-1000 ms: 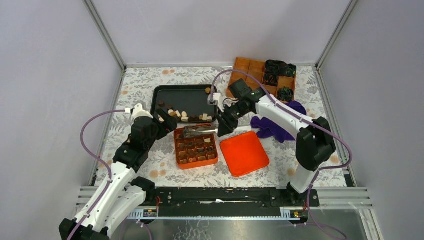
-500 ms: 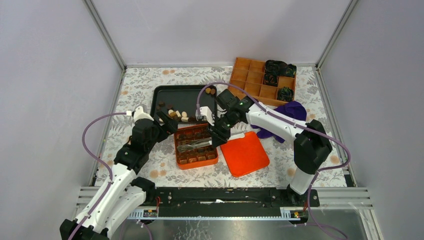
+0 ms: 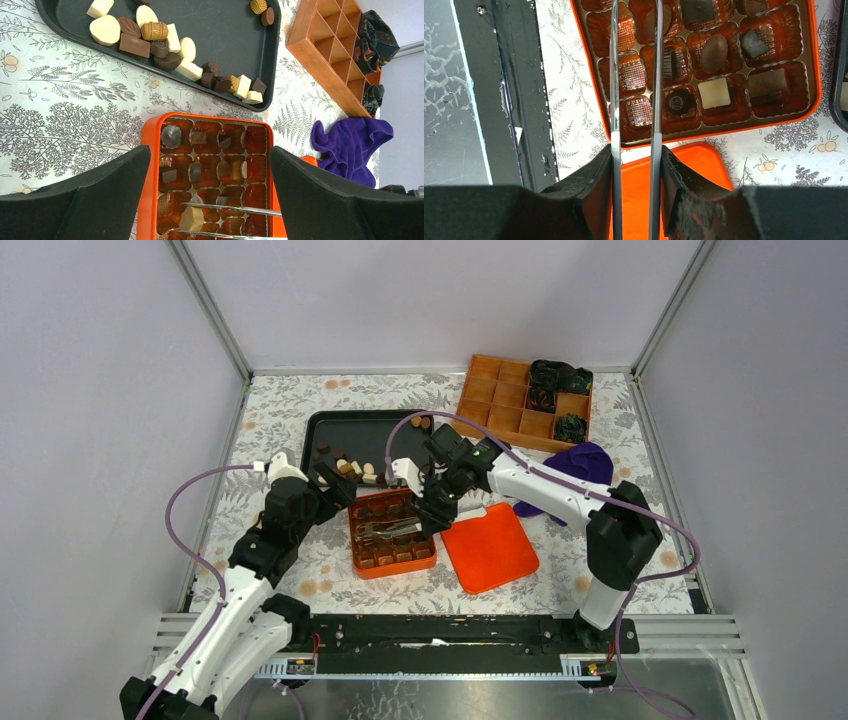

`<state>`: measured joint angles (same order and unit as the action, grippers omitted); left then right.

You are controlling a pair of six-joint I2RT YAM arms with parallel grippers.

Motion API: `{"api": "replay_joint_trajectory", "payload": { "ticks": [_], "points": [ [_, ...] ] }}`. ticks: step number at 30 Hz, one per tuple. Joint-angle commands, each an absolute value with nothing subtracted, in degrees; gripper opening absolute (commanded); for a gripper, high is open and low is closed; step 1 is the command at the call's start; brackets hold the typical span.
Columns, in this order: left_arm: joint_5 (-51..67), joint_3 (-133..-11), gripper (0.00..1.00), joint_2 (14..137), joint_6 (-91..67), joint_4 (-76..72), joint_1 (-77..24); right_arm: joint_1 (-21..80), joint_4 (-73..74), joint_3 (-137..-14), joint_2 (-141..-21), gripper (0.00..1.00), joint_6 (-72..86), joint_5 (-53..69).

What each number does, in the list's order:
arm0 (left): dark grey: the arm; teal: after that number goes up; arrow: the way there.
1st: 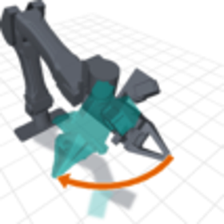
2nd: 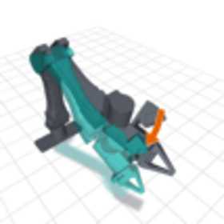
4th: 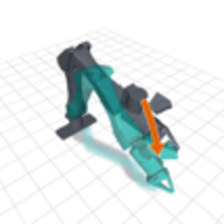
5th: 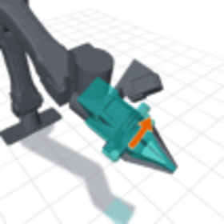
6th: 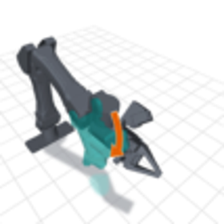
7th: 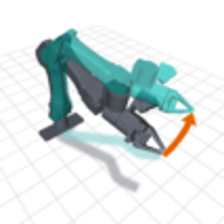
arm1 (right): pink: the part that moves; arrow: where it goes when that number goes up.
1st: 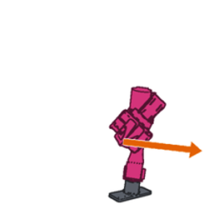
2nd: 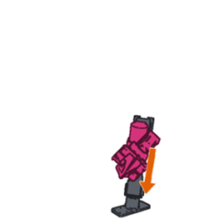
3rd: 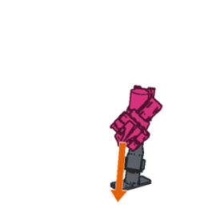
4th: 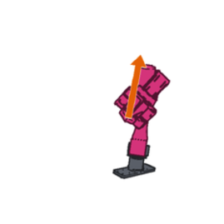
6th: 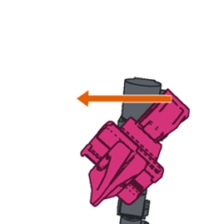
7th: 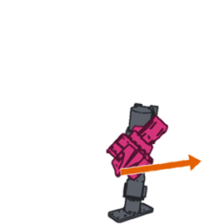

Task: Pack the chocolate
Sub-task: Place the fake chocolate in the packing box.

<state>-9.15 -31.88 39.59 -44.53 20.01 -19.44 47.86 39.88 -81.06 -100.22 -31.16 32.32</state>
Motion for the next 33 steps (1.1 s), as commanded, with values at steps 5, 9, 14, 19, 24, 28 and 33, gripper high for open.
{"api": "replay_joint_trajectory", "payload": {
  "ticks": [5,9,14,19,24,28,33],
  "points": [
    [-8.67,-31.73,0.96,39.88,-44.83,15.91,-19.16,49.12,38.06,-82.95,-99.32,0.27,-30.89,31.84],
    [-8.54,-31.73,0.96,39.96,-44.82,15.69,-19.09,49.13,38.14,-83.10,-99.32,0.33,-30.85,31.82],
    [-8.56,-31.79,0.96,39.86,-44.74,15.82,-19.11,49.21,38.33,-83.40,-99.32,0.37,-30.77,32.02],
    [-8.58,-31.64,0.96,39.54,-44.82,15.95,-19.16,49.22,38.56,-83.70,-99.32,0.40,-30.78,32.08],
    [-8.69,-31.45,0.96,39.20,-44.98,16.23,-19.16,49.21,38.73,-84.07,-99.32,0.41,-30.67,32.47],
    [-8.65,-31.43,0.96,39.10,-44.99,16.25,-19.16,49.18,38.85,-84.33,-99.32,0.43,-30.57,32.91],
    [-8.69,-31.53,0.96,39.11,-45.00,16.32,-19.10,49.19,38.94,-84.51,-99.23,0.43,-30.40,33.12]
  ]
}}
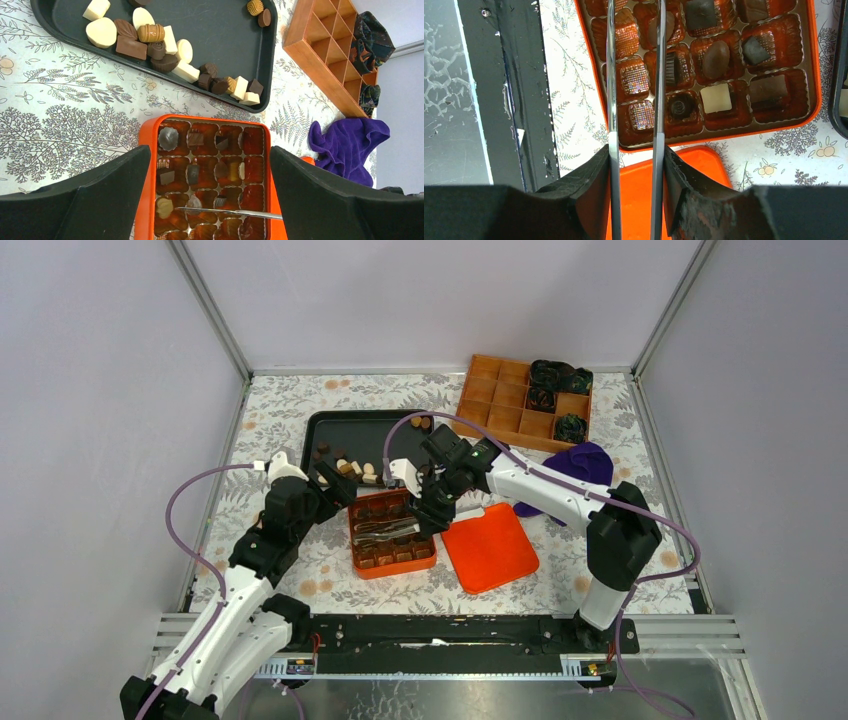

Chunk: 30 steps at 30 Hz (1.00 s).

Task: Pack the chocolate
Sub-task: Place the fake chocolate in the packing box, then pick up the fake chocolate from the plate.

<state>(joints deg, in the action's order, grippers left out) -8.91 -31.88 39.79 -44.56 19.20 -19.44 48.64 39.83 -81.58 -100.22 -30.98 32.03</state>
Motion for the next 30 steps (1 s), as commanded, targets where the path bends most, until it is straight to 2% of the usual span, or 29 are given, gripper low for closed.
{"api": "replay_joint_trajectory", "payload": {
  "ticks": [1,12,23,30],
  "points": [
    [-8.66,-31.51,0.96,39.03,-45.00,16.39,-19.15,49.14,39.00,-84.59,-99.23,0.43,-30.34,33.13],
    [-8.86,-31.87,0.96,38.60,-44.85,17.02,-19.14,47.26,41.10,-88.89,-99.97,0.42,-29.70,35.62],
    [-9.03,-32.34,0.96,38.96,-44.30,17.16,-19.14,36.43,41.33,-91.76,-101.18,0.42,-29.50,37.27],
    [-8.46,-32.58,0.96,39.79,-43.95,16.74,-19.16,31.89,39.75,-90.44,-102.21,0.42,-34.72,29.26]
  ]
}}
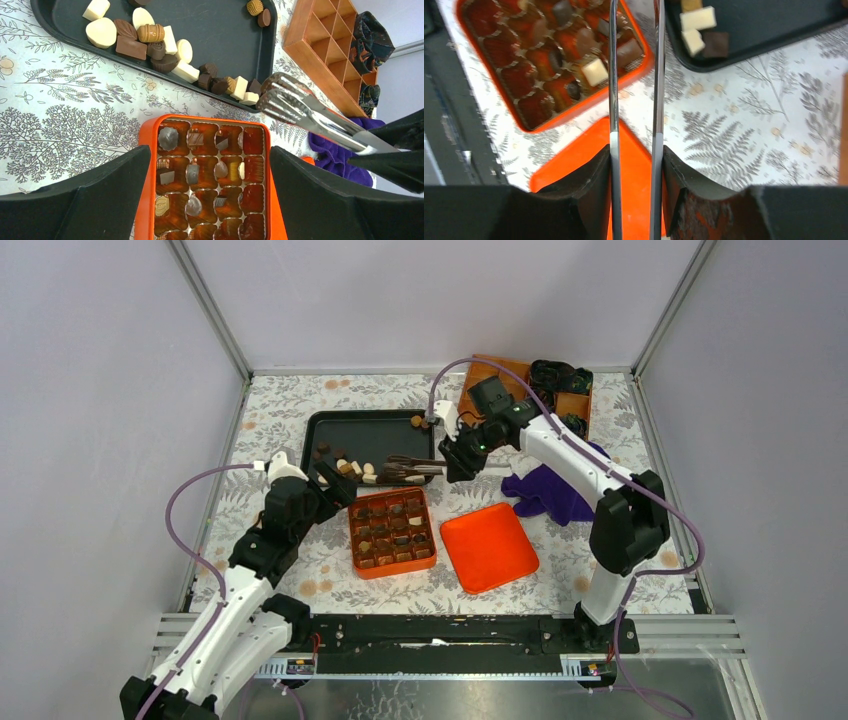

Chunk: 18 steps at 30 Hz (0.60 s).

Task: Pack the chocolate
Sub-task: Pick up the fake chocolate from the plate.

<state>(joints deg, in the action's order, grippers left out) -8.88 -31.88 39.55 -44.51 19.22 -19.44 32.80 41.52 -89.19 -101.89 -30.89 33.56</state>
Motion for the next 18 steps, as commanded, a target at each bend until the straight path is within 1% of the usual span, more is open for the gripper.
{"api": "replay_joint_trajectory", "payload": {
  "ticks": [1,18],
  "points": [
    [-8.41,-32.65,0.96,39.87,-43.88,16.74,-19.16,31.67,39.48,-90.09,-102.33,0.42,-35.43,28.15],
    [-8.33,-32.51,0.96,40.28,-43.95,16.36,-19.14,30.50,42.36,-92.81,-107.47,0.43,-43.98,18.42]
  ]
}}
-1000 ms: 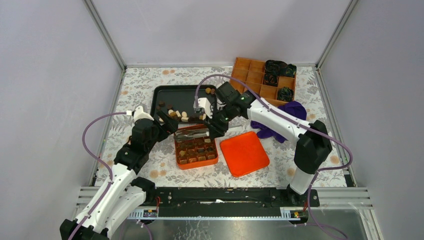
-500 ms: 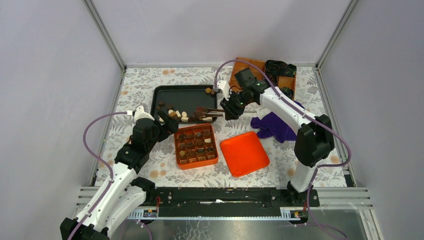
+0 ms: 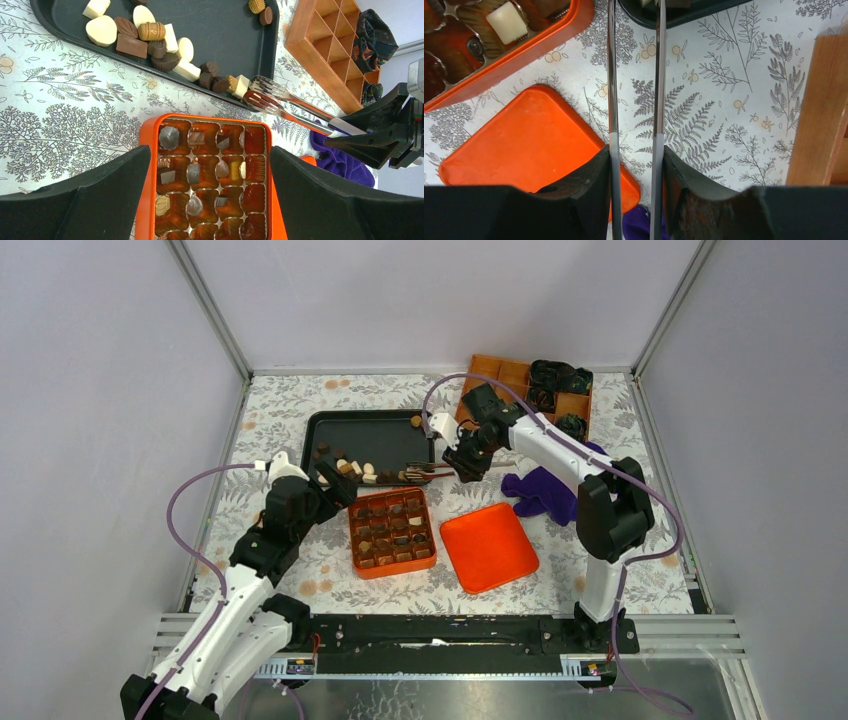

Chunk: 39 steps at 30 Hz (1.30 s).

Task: Pack the chocolate
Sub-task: Pick up the fake chocolate from the plate.

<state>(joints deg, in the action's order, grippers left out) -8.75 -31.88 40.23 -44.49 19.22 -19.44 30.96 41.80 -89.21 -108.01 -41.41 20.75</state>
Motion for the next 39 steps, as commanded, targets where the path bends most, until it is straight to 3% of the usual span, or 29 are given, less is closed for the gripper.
{"api": "replay_joint_trajectory", "payload": {
  "ticks": [1,23,39],
  "points": [
    [-8.22,-32.50,0.96,40.42,-43.90,16.26,-19.11,30.43,42.34,-92.81,-107.61,0.43,-44.03,17.99],
    [-8.36,-32.62,0.96,40.91,-43.51,16.23,-19.14,30.32,41.22,-98.57,-113.66,0.40,-41.88,10.98],
    [-8.10,-32.47,0.96,41.05,-43.68,15.80,-19.15,29.88,43.25,-98.18,-110.19,0.41,-40.79,14.93]
  ]
}}
